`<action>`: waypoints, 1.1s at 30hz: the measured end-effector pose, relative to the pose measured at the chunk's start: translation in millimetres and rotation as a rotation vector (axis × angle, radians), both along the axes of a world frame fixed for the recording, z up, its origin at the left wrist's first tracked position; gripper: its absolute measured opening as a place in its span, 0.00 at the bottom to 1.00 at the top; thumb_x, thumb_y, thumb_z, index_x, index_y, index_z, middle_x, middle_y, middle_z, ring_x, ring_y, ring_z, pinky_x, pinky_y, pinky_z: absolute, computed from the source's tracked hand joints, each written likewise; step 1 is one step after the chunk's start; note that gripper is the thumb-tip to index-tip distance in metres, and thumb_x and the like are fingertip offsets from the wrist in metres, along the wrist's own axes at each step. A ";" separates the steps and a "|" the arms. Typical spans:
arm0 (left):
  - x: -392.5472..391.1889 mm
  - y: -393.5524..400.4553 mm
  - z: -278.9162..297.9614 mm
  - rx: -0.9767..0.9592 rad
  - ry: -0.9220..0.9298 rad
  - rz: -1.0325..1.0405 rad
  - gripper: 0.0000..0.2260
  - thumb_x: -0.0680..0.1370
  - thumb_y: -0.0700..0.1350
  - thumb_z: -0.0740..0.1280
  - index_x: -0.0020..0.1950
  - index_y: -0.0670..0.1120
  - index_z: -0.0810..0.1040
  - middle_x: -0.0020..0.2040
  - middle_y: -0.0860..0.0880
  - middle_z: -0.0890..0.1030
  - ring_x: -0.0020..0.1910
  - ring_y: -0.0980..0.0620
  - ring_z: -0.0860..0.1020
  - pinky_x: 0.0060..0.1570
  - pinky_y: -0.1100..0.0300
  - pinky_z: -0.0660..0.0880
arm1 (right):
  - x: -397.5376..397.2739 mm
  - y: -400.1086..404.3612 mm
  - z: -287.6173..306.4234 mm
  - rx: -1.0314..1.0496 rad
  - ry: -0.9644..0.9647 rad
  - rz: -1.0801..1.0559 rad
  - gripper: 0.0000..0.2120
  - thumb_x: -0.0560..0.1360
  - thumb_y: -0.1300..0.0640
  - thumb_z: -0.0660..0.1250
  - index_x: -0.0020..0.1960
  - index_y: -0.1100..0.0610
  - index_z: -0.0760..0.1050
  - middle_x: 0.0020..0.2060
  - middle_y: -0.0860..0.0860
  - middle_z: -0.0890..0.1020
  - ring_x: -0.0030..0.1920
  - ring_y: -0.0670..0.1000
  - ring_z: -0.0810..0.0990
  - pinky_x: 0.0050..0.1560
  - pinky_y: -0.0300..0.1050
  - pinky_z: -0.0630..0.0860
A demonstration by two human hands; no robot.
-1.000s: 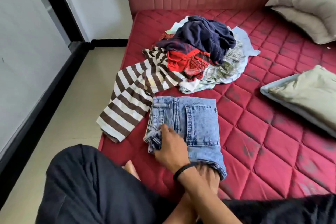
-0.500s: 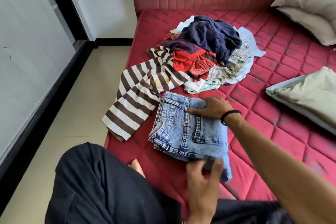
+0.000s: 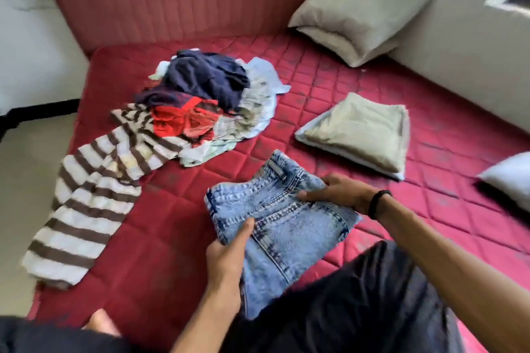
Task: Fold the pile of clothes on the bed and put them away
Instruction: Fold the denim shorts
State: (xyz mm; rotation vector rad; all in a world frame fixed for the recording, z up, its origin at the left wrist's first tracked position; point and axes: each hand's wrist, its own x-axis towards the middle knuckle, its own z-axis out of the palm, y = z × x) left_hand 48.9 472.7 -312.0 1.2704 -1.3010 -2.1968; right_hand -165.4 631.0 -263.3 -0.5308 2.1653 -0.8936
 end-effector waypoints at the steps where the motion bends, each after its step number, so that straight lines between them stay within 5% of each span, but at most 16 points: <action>1: -20.3 6.9 6.6 -0.018 0.045 -0.065 0.08 0.74 0.42 0.78 0.50 0.39 0.86 0.44 0.46 0.88 0.37 0.55 0.86 0.32 0.65 0.80 | -4.5 24.6 7.8 -0.065 0.007 -0.078 0.12 0.75 0.49 0.77 0.49 0.58 0.85 0.44 0.51 0.89 0.41 0.48 0.86 0.45 0.44 0.84; 4: -96.0 32.6 19.0 -0.098 0.144 -0.306 0.11 0.73 0.40 0.79 0.52 0.39 0.86 0.48 0.43 0.88 0.45 0.48 0.86 0.43 0.56 0.84 | -20.0 107.6 25.3 -0.262 0.080 -0.333 0.14 0.76 0.52 0.75 0.57 0.59 0.83 0.51 0.54 0.88 0.45 0.51 0.86 0.50 0.46 0.84; 6: -152.5 59.5 28.6 -0.207 0.190 -0.476 0.12 0.70 0.39 0.81 0.52 0.40 0.86 0.49 0.42 0.87 0.50 0.43 0.86 0.52 0.48 0.84 | -29.3 163.0 32.3 -0.296 0.151 -0.499 0.17 0.77 0.47 0.73 0.54 0.61 0.84 0.48 0.54 0.88 0.44 0.51 0.85 0.46 0.45 0.83; 8: -198.4 89.3 37.3 -0.334 0.222 -0.601 0.19 0.67 0.37 0.82 0.56 0.44 0.83 0.49 0.45 0.86 0.46 0.47 0.84 0.48 0.57 0.83 | -35.5 209.5 29.6 -0.322 0.221 -0.629 0.17 0.79 0.46 0.70 0.50 0.62 0.84 0.45 0.51 0.88 0.44 0.49 0.84 0.43 0.40 0.81; 11: -253.2 142.5 41.2 -0.584 0.293 -0.687 0.36 0.59 0.50 0.81 0.65 0.47 0.77 0.54 0.48 0.83 0.49 0.50 0.81 0.53 0.59 0.79 | -39.9 268.7 13.1 -0.406 0.283 -0.802 0.18 0.80 0.46 0.69 0.54 0.62 0.84 0.49 0.52 0.88 0.48 0.50 0.85 0.51 0.44 0.83; 16: -292.6 202.1 6.1 -0.797 0.327 -0.901 0.30 0.68 0.52 0.75 0.68 0.49 0.75 0.56 0.47 0.83 0.52 0.50 0.79 0.54 0.58 0.74 | -35.2 327.2 -30.6 -0.386 0.269 -1.015 0.28 0.71 0.37 0.71 0.53 0.62 0.84 0.50 0.56 0.88 0.47 0.51 0.85 0.51 0.51 0.84; 19: -292.9 210.6 -40.8 -0.864 0.192 -1.101 0.27 0.76 0.50 0.74 0.73 0.47 0.72 0.67 0.46 0.79 0.66 0.45 0.77 0.64 0.57 0.69 | -30.5 337.9 -65.1 0.085 0.306 -0.992 0.39 0.64 0.25 0.72 0.50 0.62 0.80 0.45 0.59 0.87 0.41 0.53 0.83 0.43 0.48 0.78; 21: -286.7 207.3 -72.8 -0.926 0.132 -1.140 0.24 0.81 0.51 0.69 0.76 0.49 0.69 0.72 0.47 0.77 0.70 0.44 0.76 0.67 0.57 0.66 | -30.8 334.7 -90.7 0.437 0.630 -0.919 0.36 0.74 0.34 0.69 0.69 0.60 0.71 0.61 0.65 0.79 0.59 0.64 0.79 0.58 0.58 0.76; 24: -279.7 201.7 -83.8 -0.989 0.196 -1.067 0.22 0.83 0.55 0.65 0.76 0.53 0.69 0.69 0.47 0.80 0.66 0.43 0.78 0.68 0.54 0.70 | -23.9 294.3 -99.7 0.473 1.042 -0.619 0.32 0.79 0.39 0.60 0.80 0.50 0.64 0.76 0.59 0.67 0.74 0.64 0.67 0.71 0.63 0.67; 30: -260.1 187.0 -84.3 -1.004 0.150 -1.070 0.25 0.79 0.66 0.66 0.71 0.54 0.72 0.39 0.47 0.80 0.39 0.48 0.78 0.48 0.55 0.75 | -21.3 245.5 -118.1 0.644 0.657 -0.419 0.38 0.73 0.23 0.37 0.81 0.32 0.49 0.84 0.45 0.48 0.83 0.57 0.48 0.77 0.69 0.42; 33: -241.6 168.5 -72.8 -0.999 0.123 -1.060 0.36 0.73 0.75 0.62 0.70 0.51 0.75 0.39 0.45 0.82 0.41 0.46 0.80 0.47 0.56 0.74 | -37.4 246.2 -120.9 0.662 0.539 -0.407 0.40 0.73 0.20 0.39 0.81 0.34 0.48 0.84 0.46 0.45 0.83 0.58 0.43 0.76 0.71 0.38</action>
